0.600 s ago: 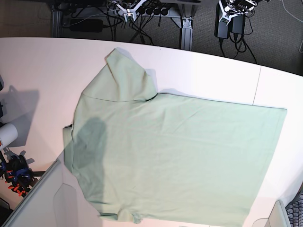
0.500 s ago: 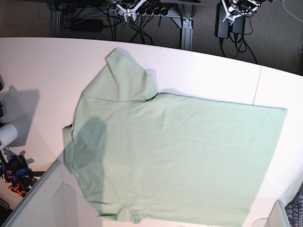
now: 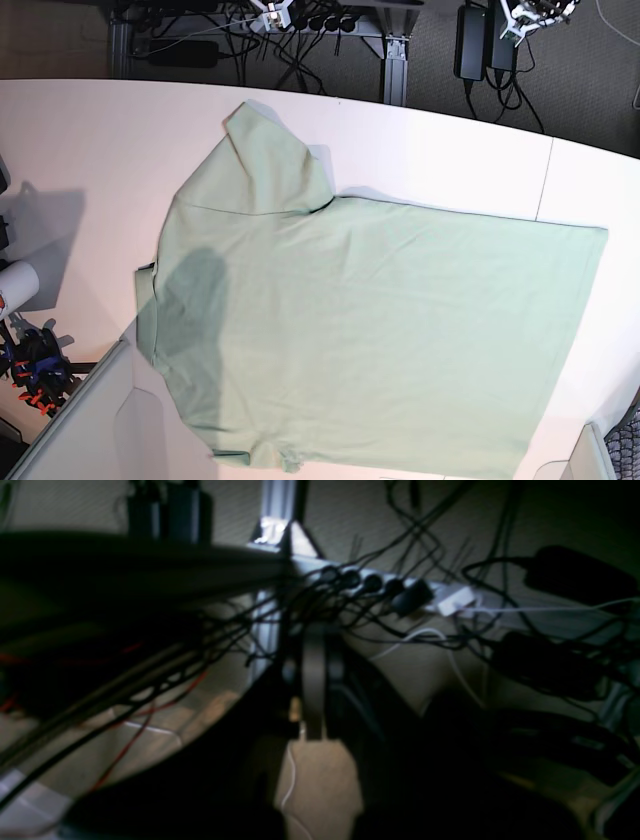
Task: Fold the T-shirt properly
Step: 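Move both grippers from rest toward the green T-shirt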
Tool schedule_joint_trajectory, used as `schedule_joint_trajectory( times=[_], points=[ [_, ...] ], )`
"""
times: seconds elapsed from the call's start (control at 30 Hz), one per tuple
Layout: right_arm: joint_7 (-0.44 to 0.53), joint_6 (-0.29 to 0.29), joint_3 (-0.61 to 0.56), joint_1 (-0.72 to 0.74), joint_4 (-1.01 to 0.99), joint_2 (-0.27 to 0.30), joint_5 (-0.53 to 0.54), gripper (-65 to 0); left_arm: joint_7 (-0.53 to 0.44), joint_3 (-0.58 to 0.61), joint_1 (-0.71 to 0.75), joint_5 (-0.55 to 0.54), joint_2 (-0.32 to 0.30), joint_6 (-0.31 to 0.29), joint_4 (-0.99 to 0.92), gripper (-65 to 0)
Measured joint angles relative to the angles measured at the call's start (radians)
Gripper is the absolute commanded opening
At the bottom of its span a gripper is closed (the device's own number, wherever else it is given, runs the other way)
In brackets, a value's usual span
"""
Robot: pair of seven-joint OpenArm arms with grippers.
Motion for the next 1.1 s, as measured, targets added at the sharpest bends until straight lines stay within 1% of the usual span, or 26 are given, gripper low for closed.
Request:
schedule_joint_trajectory(
  times=[0.07, 0.17, 0.23, 0.3, 0.4, 0.47, 0.53, 0.57, 0.67, 0.73, 0.8, 0.87, 0.9, 0.97, 1.0, 1.1],
  points=[
    [-0.003, 0.024, 0.0, -0.044, 0.043, 0.009, 0.016, -65.0, -0.029, 0.0, 0.06, -0.005, -0.014, -0.049, 0.066, -57.6],
    [-0.004, 0.055, -0.001, -0.109, 0.109, 0.041, 0.093, -65.0, -0.061, -0.011, 0.146, -0.026, -0.035, -0.086, 0.169, -57.6],
    [-0.006, 0.058, -0.001, -0.158, 0.158, 0.073, 0.15, -65.0, -0.066, -0.047, 0.197, -0.023, -0.05, -0.126, 0.244, -57.6],
    [-0.006, 0.077, -0.001, -0.21, 0.211, 0.106, 0.21, -65.0, -0.065, -0.107, 0.24, -0.034, -0.069, -0.198, 0.322, -57.6],
    [-0.006, 0.098, 0.0, -0.296, 0.307, 0.148, 0.298, -65.0, -0.07, -0.212, 0.304, -0.118, -0.096, -0.336, 0.442, -57.6],
    [-0.006, 0.105, -0.001, -0.36, 0.384, 0.169, 0.335, -65.0, -0.062, -0.273, 0.351, -0.178, -0.106, -0.416, 0.52, -57.6],
    [-0.009, 0.105, -0.003, -0.425, 0.465, 0.19, 0.378, -65.0, -0.044, -0.317, 0.399, -0.233, -0.112, -0.459, 0.596, -57.6],
    [-0.011, 0.105, -0.003, -0.457, 0.506, 0.201, 0.406, -65.0, -0.03, -0.34, 0.423, -0.251, -0.113, -0.468, 0.634, -57.4],
    [-0.013, 0.102, -0.003, -0.549, 0.642, 0.24, 0.486, -65.0, 0.017, -0.405, 0.487, -0.296, -0.114, -0.467, 0.751, -57.4],
    [-0.012, 0.101, 0.0, -0.605, 0.74, 0.261, 0.518, -65.0, 0.041, -0.436, 0.531, -0.344, -0.115, -0.462, 0.836, -57.4],
    [-0.016, 0.103, 0.005, -0.652, 0.838, 0.273, 0.547, -65.0, 0.053, -0.461, 0.577, -0.367, -0.115, -0.466, 0.924, -57.4],
    [-0.043, 0.106, 0.013, -0.692, 0.936, 0.282, 0.583, -65.0, 0.059, -0.482, 0.619, -0.394, -0.119, -0.465, 1.012, -57.4],
    [-0.066, 0.105, 0.021, -0.709, 0.984, 0.282, 0.602, -65.0, 0.06, -0.486, 0.637, -0.413, -0.131, -0.466, 1.059, -57.4],
    [-0.141, 0.102, 0.04, -0.728, 1.074, 0.283, 0.65, -65.0, 0.061, -0.495, 0.666, -0.429, -0.171, -0.465, 1.16, -57.0],
    [-0.173, 0.103, 0.051, -0.733, 1.117, 0.283, 0.677, -65.0, 0.06, -0.502, 0.679, -0.433, -0.193, -0.464, 1.212, -55.5],
    [-0.248, 0.104, 0.091, -0.731, 1.237, 0.283, 0.744, -65.0, 0.081, -0.525, 0.716, -0.441, -0.262, -0.464, 1.365, -46.8]
  ],
)
